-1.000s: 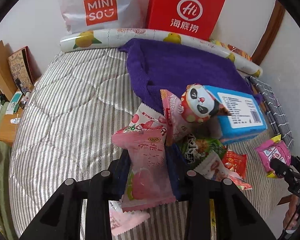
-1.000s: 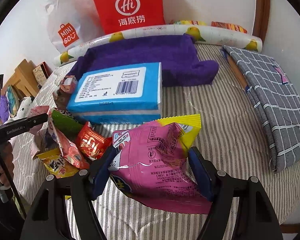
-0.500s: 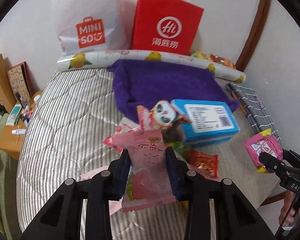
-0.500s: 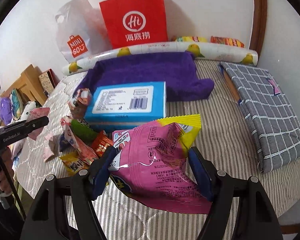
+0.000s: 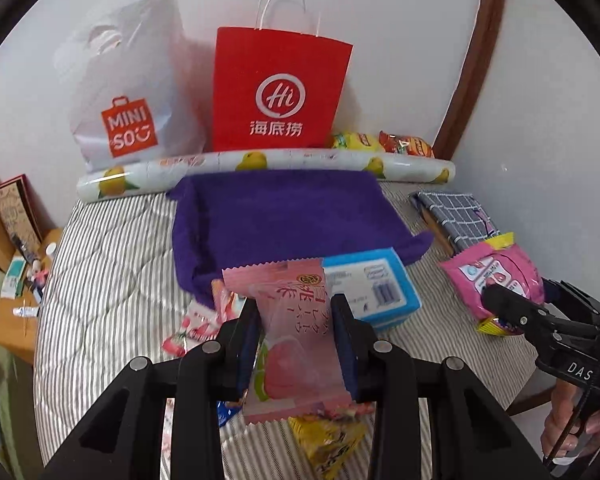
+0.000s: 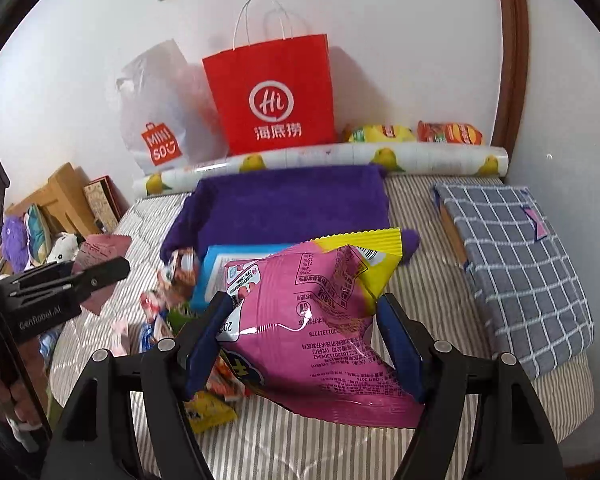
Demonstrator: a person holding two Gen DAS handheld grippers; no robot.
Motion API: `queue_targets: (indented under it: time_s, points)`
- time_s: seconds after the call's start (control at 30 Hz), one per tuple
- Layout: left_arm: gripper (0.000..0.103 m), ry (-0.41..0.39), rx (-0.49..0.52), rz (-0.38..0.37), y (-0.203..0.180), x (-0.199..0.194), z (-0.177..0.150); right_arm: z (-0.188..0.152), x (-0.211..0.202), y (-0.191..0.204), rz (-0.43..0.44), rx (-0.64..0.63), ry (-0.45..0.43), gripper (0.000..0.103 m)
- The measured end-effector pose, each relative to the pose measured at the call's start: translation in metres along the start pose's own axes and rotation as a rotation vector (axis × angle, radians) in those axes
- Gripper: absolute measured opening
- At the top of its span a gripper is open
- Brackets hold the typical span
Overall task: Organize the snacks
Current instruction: 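Carry the pink bag and peach packet over the purple towel with both tools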
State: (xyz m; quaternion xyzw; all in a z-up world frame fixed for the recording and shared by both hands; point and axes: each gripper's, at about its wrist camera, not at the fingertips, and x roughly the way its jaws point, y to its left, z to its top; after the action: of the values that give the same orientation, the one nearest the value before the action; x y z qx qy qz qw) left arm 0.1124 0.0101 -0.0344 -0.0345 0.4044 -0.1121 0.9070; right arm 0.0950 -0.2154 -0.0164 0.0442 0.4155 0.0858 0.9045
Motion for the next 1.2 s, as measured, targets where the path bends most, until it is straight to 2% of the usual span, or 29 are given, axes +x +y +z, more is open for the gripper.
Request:
queue_targets:
  time_s: [0.27,0.6,1.2]
  points:
    - [0.033,-0.012,0.014,0.001,-0.004,0.011,0.034,0.039,0.017,-0.005,0.013,0.011,-0.007,0.073]
    - [0.033,-0.031,0.01,0.007,0.003,0.032,0.077,0.079,0.058,-0.015,0.04,0.03,0.012,0.073]
    - [0.033,0.013,-0.088,0.052,0.07,0.104,0.141,0.164,0.136,-0.015,0.042,-0.041,-0.021,0.073]
